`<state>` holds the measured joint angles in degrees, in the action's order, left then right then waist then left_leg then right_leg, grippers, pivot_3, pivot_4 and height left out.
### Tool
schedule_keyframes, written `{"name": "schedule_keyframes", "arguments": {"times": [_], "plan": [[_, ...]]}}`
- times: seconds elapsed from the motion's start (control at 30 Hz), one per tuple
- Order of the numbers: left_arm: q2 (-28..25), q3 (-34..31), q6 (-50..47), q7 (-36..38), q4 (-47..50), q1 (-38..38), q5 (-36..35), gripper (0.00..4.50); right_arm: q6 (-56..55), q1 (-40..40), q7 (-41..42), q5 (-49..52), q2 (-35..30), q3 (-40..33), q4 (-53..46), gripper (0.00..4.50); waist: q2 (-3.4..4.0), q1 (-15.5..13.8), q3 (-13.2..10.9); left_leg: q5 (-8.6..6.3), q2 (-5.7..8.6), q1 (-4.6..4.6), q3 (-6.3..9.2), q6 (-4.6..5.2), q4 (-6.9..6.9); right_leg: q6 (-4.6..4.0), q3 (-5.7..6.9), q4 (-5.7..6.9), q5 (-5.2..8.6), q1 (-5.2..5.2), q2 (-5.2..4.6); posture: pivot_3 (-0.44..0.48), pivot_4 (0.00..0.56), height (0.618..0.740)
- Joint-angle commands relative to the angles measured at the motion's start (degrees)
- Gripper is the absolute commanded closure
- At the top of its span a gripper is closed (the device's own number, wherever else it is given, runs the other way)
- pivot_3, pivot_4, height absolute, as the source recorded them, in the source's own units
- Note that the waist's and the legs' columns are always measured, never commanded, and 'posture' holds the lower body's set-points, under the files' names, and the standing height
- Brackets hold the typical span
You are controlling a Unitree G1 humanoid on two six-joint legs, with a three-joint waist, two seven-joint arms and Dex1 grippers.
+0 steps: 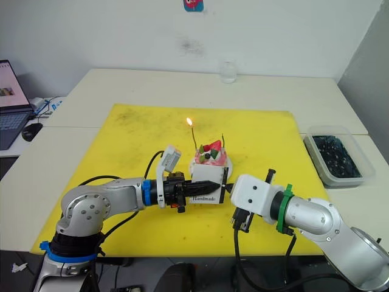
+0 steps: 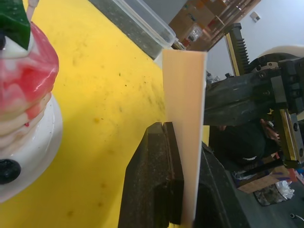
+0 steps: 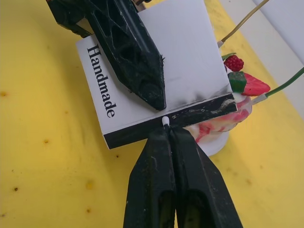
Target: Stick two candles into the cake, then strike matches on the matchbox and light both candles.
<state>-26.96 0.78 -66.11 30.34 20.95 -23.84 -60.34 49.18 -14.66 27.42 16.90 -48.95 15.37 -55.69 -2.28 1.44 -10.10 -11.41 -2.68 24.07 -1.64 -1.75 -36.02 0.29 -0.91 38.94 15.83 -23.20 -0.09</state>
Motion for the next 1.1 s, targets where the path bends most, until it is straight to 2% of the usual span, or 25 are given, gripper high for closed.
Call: {"name": "schedule_keyframes", "arguments": {"times": [0.03, 0.67, 0.97, 1.1], "plan": [[0.9, -0.19, 2.69, -1.12, 2.83, 0.33, 1.66, 4.5, 2.72, -0.85, -0.24, -0.21, 0.66, -0.7, -1.31, 4.48, 0.0, -0.02, 0.0, 0.0, 0.0, 0.0, 0.01, 0.0, 0.0, 0.0, 0.01, 0.0, 0.0, 0.0, 0.0, 0.0, 0.15, 0.74], [2.67, 0.66, 3.7, -2.03, 4.43, 1.85, 3.01, 4.5, 13.92, -3.0, -1.25, 1.74, 6.64, -3.55, -3.45, 4.48, 0.0, 0.02, 0.0, 0.0, 0.01, 0.0, 0.0, 0.0, 0.0, 0.0, 0.01, 0.01, 0.0, 0.0, 0.0, 0.0, 0.15, 0.74], [2.73, 0.64, 4.55, -2.69, 3.18, 1.24, 4.94, 4.5, 13.29, -2.69, -0.21, 2.86, 3.4, -5.81, -4.31, 4.48, 0.0, 0.03, 0.0, 0.0, 0.02, 0.0, 0.0, 0.0, 0.0, 0.0, 0.01, 0.01, 0.0, 0.0, 0.03, 0.0, 0.15, 0.74], [2.99, 0.92, 4.52, -2.71, 2.59, 0.78, 5.46, 4.5, 10.83, -3.31, -0.43, 1.79, 2.19, -3.82, -4.31, 4.48, 0.0, 0.03, 0.0, 0.0, 0.02, 0.0, 0.01, 0.01, 0.0, 0.0, 0.01, 0.0, 0.0, 0.0, 0.03, 0.0, 0.15, 0.74]]}}
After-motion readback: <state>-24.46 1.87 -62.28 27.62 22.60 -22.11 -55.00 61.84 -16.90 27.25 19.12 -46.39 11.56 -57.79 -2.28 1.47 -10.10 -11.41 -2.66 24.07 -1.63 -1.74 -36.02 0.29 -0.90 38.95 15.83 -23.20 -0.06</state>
